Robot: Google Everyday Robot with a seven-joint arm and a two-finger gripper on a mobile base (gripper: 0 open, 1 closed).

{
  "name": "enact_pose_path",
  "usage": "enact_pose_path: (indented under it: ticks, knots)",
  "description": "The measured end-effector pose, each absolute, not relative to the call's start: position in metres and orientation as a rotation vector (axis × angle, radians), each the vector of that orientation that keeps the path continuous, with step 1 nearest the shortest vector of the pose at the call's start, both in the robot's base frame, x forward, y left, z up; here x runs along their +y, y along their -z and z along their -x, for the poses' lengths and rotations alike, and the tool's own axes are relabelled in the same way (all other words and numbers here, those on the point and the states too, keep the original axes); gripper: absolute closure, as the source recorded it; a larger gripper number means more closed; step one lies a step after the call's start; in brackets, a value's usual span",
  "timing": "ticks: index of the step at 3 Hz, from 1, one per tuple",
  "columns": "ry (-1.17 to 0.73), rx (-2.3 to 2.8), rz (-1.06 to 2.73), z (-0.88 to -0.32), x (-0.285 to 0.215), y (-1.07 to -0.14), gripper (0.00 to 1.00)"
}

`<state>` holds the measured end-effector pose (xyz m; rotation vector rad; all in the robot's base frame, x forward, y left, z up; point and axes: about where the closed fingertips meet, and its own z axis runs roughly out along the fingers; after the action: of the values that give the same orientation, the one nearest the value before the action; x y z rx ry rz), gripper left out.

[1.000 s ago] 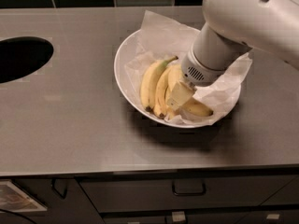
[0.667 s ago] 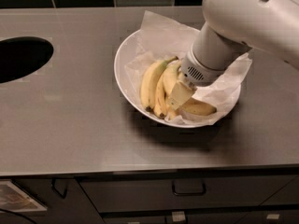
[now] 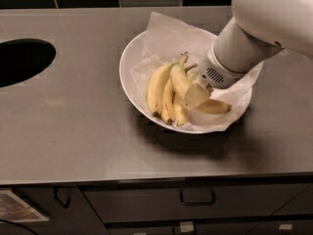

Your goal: Pick banana from white bowl

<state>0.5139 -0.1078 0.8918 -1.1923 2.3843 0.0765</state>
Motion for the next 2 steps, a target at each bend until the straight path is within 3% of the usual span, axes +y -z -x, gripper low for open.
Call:
enact_pose_path:
  ticks: [2]
  knots:
    - [-0.274, 2.137, 1.103, -0.511, -0.138, -0.935, 1.00]
